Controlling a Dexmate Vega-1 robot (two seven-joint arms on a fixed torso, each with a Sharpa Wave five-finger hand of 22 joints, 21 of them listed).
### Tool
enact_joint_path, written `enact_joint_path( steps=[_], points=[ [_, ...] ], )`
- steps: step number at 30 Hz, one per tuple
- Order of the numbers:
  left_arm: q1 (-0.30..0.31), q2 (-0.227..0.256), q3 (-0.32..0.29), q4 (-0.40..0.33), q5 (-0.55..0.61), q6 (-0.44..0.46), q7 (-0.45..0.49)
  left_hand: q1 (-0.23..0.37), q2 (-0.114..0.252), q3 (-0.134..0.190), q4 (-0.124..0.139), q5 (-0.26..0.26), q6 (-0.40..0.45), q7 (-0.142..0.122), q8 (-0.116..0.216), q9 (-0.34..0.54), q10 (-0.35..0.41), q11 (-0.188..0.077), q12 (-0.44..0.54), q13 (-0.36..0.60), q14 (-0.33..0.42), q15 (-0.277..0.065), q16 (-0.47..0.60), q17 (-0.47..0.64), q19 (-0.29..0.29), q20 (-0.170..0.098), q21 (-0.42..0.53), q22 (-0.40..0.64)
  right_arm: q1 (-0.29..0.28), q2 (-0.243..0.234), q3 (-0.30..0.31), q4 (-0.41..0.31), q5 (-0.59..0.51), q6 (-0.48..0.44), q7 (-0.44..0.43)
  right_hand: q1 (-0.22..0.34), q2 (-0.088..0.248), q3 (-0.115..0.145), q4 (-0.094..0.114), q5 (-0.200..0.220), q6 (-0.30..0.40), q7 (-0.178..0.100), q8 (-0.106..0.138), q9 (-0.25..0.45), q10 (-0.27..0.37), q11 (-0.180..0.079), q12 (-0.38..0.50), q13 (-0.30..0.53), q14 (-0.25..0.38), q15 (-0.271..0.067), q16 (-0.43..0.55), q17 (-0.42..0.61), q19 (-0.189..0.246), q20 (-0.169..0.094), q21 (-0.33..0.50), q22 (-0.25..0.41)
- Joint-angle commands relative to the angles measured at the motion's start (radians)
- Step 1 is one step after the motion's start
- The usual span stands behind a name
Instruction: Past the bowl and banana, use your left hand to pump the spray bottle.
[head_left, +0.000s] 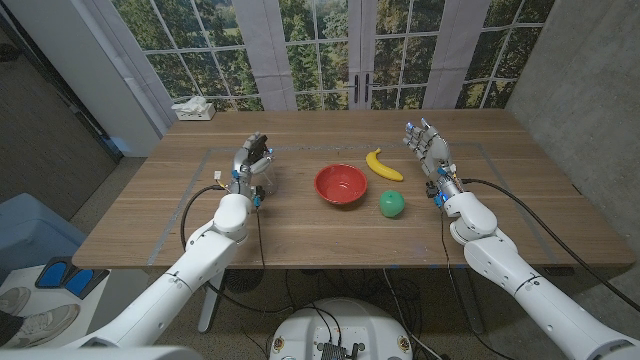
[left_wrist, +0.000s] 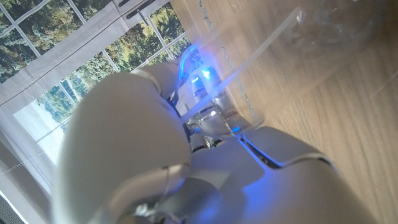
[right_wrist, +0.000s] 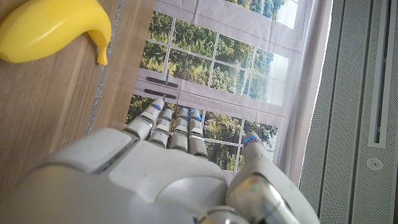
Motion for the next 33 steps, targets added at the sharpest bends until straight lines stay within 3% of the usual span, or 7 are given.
enact_joint_path(
  steps=[1, 3, 13, 18, 25, 29, 33],
  points=[
    [-0.004, 0.036, 0.012, -0.022, -0.018, 0.033, -0.035, -0.054, -0.025, -0.062, -0.003, -0.025, -0.053, -0.006, -0.002, -0.002, -0.091, 0.0, -0.005, -0.03, -0.123, -0.075, -0.009, -0.003, -0.052, 0.003, -0.043, 0.002, 0.003, 0.001, -0.001, 0.002, -0.002, 0.0, -0.001, -0.008, 0.018, 0.002, -0.006, 0.001, 0.002, -0.001, 0.001, 0.002, 0.005, 0.003, 0.002, 0.005, 0.002, 0.003, 0.007, 0.001, 0.003, 0.003, 0.002, 0.003],
    [-0.005, 0.046, 0.013, -0.022, -0.022, 0.026, -0.054, -0.071, -0.011, -0.089, -0.002, -0.034, -0.088, -0.007, -0.003, -0.003, -0.143, 0.004, -0.006, -0.048, -0.172, -0.056, -0.005, -0.005, -0.082, 0.015, -0.07, 0.002, 0.003, 0.003, -0.001, 0.001, -0.004, -0.001, -0.006, -0.008, 0.018, 0.002, -0.006, 0.001, 0.002, -0.001, 0.001, 0.002, 0.005, 0.003, 0.002, 0.005, 0.002, 0.004, 0.007, 0.001, 0.003, 0.003, 0.002, 0.003],
    [-0.003, 0.075, 0.015, -0.028, -0.029, 0.003, -0.099, -0.225, -0.047, -0.238, 0.024, -0.042, -0.199, -0.018, -0.002, -0.005, -0.292, 0.035, -0.005, -0.099, -0.345, 0.009, -0.013, -0.056, -0.201, 0.048, -0.174, 0.004, 0.0, 0.003, -0.003, -0.002, -0.008, -0.002, -0.011, -0.009, 0.017, 0.001, -0.006, 0.001, 0.002, -0.002, 0.001, 0.002, 0.005, 0.003, 0.002, 0.004, 0.001, 0.003, 0.006, 0.001, 0.003, 0.003, 0.002, 0.003],
    [-0.003, 0.087, 0.019, -0.029, -0.016, -0.003, -0.105, -0.345, -0.065, -0.316, 0.043, -0.04, -0.263, -0.015, 0.001, -0.004, -0.367, 0.051, -0.003, -0.119, -0.445, 0.032, -0.016, -0.102, -0.259, 0.054, -0.242, 0.005, 0.0, 0.004, -0.003, -0.001, -0.006, 0.001, -0.008, -0.01, 0.017, 0.001, -0.007, 0.001, 0.002, -0.001, 0.001, 0.002, 0.005, 0.002, 0.002, 0.004, 0.003, 0.004, 0.007, 0.001, 0.003, 0.004, 0.002, 0.003],
    [-0.004, 0.114, 0.022, -0.019, -0.022, -0.04, -0.165, -0.551, -0.134, -0.448, 0.06, -0.07, -0.39, -0.04, 0.007, -0.004, -0.52, 0.081, -0.006, -0.127, -0.604, 0.066, -0.015, -0.168, -0.361, 0.056, -0.384, 0.007, -0.001, 0.006, -0.006, -0.005, -0.011, 0.0, -0.013, -0.011, 0.016, 0.001, -0.007, 0.001, 0.001, -0.001, 0.001, 0.002, 0.006, 0.003, 0.003, 0.005, 0.003, 0.005, 0.007, 0.001, 0.003, 0.004, 0.002, 0.003],
    [-0.001, 0.12, 0.019, -0.016, -0.026, -0.061, -0.182, -0.65, -0.178, -0.53, 0.072, -0.037, -0.529, -0.054, -0.005, -0.002, -0.639, 0.113, -0.008, -0.126, -0.754, 0.109, -0.021, -0.172, -0.476, 0.101, -0.485, 0.01, -0.001, 0.006, -0.007, -0.004, -0.013, 0.002, -0.012, -0.011, 0.016, 0.0, -0.006, 0.001, 0.001, -0.001, 0.001, 0.002, 0.005, 0.003, 0.003, 0.005, 0.003, 0.005, 0.007, 0.001, 0.003, 0.004, 0.002, 0.003],
    [0.016, 0.107, 0.006, -0.011, -0.043, -0.106, -0.18, -0.706, -0.183, -0.595, 0.083, 0.002, -0.606, -0.052, 0.001, 0.0, -0.72, 0.132, -0.003, -0.123, -0.865, 0.136, -0.018, -0.169, -0.592, 0.141, -0.569, 0.012, -0.002, 0.005, -0.008, -0.008, -0.011, 0.0, -0.009, -0.012, 0.016, 0.0, -0.006, 0.001, 0.001, -0.002, 0.001, 0.002, 0.005, 0.003, 0.003, 0.005, 0.003, 0.005, 0.007, 0.001, 0.003, 0.005, 0.002, 0.003]
  ],
)
